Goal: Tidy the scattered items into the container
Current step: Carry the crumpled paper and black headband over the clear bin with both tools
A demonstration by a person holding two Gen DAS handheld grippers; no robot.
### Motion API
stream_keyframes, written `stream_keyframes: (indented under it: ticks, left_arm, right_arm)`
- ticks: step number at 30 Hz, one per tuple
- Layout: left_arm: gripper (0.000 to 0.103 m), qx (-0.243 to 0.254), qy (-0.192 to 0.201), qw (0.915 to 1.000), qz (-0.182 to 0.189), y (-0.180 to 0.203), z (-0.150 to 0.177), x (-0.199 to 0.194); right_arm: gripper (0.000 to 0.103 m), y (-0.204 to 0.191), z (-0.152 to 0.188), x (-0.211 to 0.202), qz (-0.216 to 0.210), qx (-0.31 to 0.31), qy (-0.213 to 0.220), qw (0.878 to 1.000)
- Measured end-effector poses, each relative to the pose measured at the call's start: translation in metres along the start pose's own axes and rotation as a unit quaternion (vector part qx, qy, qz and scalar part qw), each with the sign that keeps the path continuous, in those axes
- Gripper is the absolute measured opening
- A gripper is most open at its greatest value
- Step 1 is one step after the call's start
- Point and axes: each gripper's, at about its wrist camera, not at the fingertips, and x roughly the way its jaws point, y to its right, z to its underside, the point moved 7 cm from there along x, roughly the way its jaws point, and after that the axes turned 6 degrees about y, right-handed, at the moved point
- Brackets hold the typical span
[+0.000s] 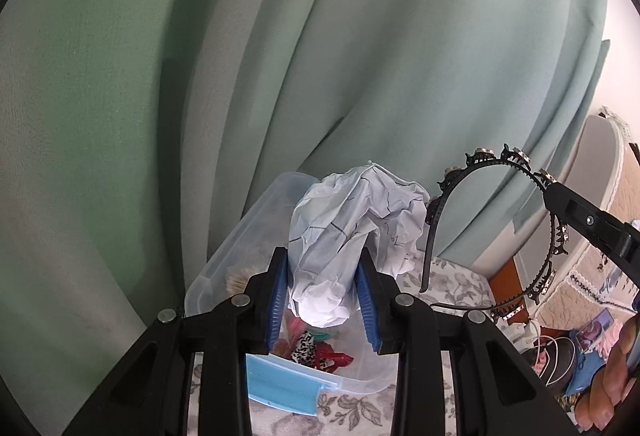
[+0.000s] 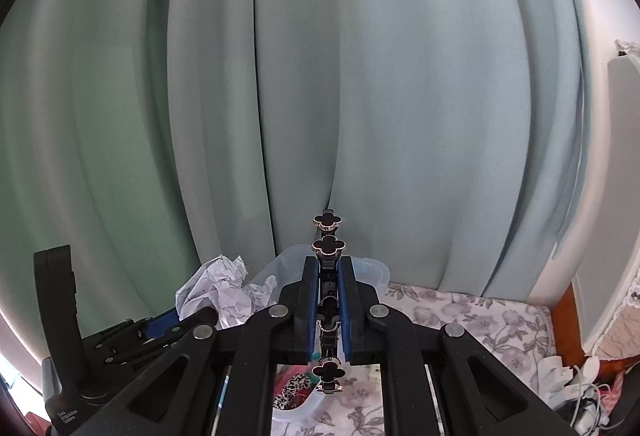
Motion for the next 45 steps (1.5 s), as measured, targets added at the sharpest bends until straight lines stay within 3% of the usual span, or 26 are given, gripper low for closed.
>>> stream_keyframes:
  ticks: [8, 18, 26, 40, 45]
  left_arm:
    - [0.034, -0.020, -0.021, 0.9993, -0.021, -0.029, 0.010, 0.024]
    - [0.034, -0.014, -0.040, 0.9986, -0.031, -0.037, 0.020, 0.053]
    - [0.034, -0.003, -0.045, 0.9986, -0.026, -0.030, 0.021, 0.071]
    - [0.035, 0.015, -0.036, 0.9992, -0.009, -0.009, 0.009, 0.096]
    - [0.035, 0.010, -0.060, 0.9981, -0.012, -0.011, 0.024, 0.110]
  right_arm:
    - [0.010, -0.012, 0.017, 0.048, -0.015, 0.000, -0.041, 0.999]
    - [0.011, -0.014, 0.044, 0.098, -0.024, 0.005, -0.088, 0.996]
    - [0.011, -0.008, 0.072, 0.104, -0.022, 0.014, -0.113, 0.993]
    - [0.011, -0.001, 0.079, 0.114, -0.014, 0.024, -0.131, 0.991]
    - [0.011, 0.004, 0.085, 0.119, -0.014, 0.028, -0.132, 0.991]
